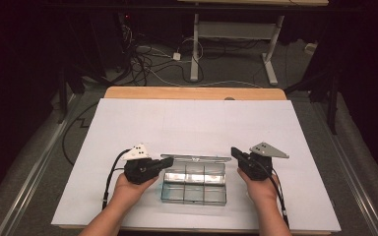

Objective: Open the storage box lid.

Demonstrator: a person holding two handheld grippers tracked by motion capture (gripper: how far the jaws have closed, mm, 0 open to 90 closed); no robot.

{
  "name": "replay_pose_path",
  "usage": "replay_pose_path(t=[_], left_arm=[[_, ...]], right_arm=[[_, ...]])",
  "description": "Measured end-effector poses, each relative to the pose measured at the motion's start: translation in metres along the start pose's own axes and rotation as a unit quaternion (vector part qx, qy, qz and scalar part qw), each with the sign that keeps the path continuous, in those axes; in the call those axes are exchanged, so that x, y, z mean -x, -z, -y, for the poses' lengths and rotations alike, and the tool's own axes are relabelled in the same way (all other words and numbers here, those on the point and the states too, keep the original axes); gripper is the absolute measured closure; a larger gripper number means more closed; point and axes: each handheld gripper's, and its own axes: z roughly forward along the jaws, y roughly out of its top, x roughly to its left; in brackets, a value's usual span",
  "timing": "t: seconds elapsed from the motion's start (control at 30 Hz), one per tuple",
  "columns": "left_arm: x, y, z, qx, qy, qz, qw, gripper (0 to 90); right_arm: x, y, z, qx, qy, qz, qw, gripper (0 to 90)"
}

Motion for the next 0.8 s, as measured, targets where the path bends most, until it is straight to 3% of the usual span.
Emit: replay_pose_path(t=[0.13,0.4,0.8], left_arm=[[0.000,-0.001,-0.001,0.003,0.002,-0.001,1.0000,87.6],[-0.002,-0.003,-0.003,0.007,0.003,-0.001,1.0000,87.6],[-0.007,-0.009,-0.002,0.001,0.006,-0.006,1.0000,87.6]], right_arm=[[-0.007,-0.002,-0.006,0.008,0.007,-0.022,0.9997,90.0],[-0.013,-0.004,-0.012,0.005,0.002,-0.012,0.9999,90.0],[-0.017,-0.009,-0.016,0.022,0.016,-0.035,0.9990,90.0]])
